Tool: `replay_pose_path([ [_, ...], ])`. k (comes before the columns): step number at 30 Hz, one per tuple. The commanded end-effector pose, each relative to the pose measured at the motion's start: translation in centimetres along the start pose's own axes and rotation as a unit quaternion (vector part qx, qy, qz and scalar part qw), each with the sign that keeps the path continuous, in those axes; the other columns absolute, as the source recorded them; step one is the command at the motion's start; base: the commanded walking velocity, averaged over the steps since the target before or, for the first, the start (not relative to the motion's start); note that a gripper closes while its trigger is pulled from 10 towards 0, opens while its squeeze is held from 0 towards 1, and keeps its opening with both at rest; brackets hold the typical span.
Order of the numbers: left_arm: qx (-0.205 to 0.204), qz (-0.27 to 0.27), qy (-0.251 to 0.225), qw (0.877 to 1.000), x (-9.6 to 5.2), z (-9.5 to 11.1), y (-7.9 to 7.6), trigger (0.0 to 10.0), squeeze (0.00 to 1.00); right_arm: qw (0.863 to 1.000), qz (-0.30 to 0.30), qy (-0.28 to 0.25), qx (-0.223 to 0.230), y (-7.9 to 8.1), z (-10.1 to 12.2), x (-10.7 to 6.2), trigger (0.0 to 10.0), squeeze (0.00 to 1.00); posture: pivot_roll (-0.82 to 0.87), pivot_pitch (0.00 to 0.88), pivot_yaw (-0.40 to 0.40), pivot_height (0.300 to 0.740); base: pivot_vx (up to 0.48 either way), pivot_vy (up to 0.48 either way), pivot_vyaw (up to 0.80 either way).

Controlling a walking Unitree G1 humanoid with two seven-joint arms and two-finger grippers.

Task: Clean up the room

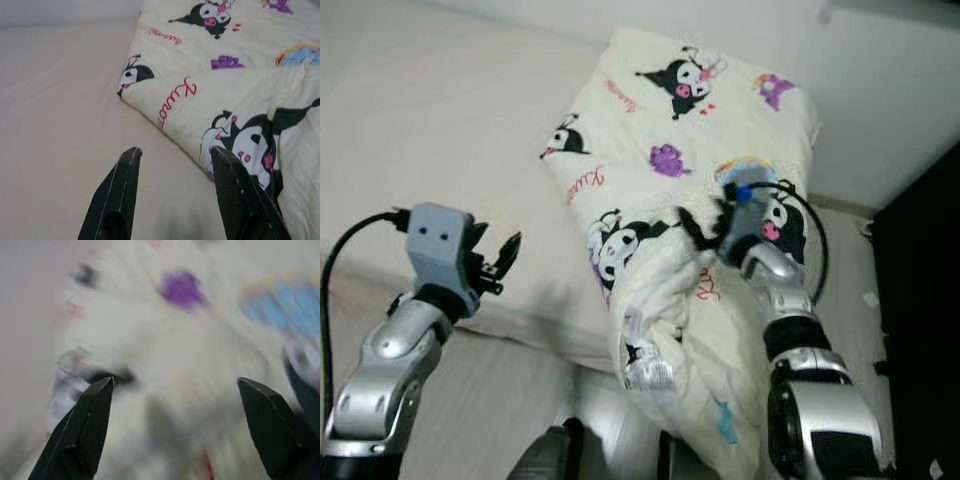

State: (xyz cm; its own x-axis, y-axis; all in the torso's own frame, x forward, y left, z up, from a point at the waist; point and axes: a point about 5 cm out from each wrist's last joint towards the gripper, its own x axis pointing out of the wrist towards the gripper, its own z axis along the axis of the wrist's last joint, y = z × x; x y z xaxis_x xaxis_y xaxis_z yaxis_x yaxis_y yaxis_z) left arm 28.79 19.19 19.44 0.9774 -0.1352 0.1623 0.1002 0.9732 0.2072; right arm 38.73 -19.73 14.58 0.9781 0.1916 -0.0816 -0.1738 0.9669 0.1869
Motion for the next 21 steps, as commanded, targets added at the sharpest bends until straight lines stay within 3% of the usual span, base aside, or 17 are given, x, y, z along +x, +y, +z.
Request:
replay_pose_path([
  [1,0.006,-0.007,0.01,1.0,-0.3,-0.3,0.1,10.0,0.0,0.997,-0.032,0.029,0.062,-0.7,-2.0,-0.6,10.0,1.0,0.19,0.336,-0.039,0.74,0.0,0.0,0.0],
  [2,0.006,-0.007,0.01,1.0,-0.3,-0.3,0.1,10.0,0.0,0.997,-0.032,0.029,0.062,-0.7,-2.0,-0.6,10.0,1.0,0.19,0.336,-0.039,0.74,0.0,0.0,0.0],
  [6,0.023,-0.013,0.006,1.0,-0.5,0.2,0.5,10.0,0.0,0.985,-0.051,0.048,0.158,-0.3,-3.5,-0.7,10.0,1.0,0.22,0.365,-0.033,0.74,0.0,0.0,0.0],
  [9,0.029,-0.018,0.001,0.999,-0.7,0.5,0.7,10.0,0.0,0.977,-0.068,0.044,0.198,-0.3,-3.7,-0.6,10.0,1.0,0.23,0.372,-0.033,0.74,0.0,0.0,0.0],
  [13,0.03,-0.02,-0.001,0.999,-0.8,0.7,0.7,10.0,0.0,0.974,-0.072,0.041,0.211,-0.3,-3.7,-0.6,10.0,1.0,0.24,0.379,-0.033,0.74,0.0,0.0,0.0],
  [17,0.045,-0.049,-0.013,0.998,-1.6,1.6,0.4,10.0,0.0,0.961,-0.109,0.047,0.249,-0.4,-4.0,-0.5,10.0,1.0,0.26,0.405,-0.033,0.74,0.0,0.0,0.0],
  [20,0.046,-0.054,-0.013,0.997,-1.8,1.6,0.3,10.0,0.0,0.965,-0.111,0.05,0.23,-0.3,-4.0,-0.5,10.0,1.0,0.26,0.41,-0.04,0.74,0.0,0.0,0.0],
  [21,0.043,-0.054,-0.01,0.998,-2.0,1.5,0.2,10.0,0.0,0.969,-0.109,0.052,0.214,-0.2,-3.9,-0.4,10.0,0.0,0.25,0.404,-0.046,0.74,0.0,0.0,0.0],
])
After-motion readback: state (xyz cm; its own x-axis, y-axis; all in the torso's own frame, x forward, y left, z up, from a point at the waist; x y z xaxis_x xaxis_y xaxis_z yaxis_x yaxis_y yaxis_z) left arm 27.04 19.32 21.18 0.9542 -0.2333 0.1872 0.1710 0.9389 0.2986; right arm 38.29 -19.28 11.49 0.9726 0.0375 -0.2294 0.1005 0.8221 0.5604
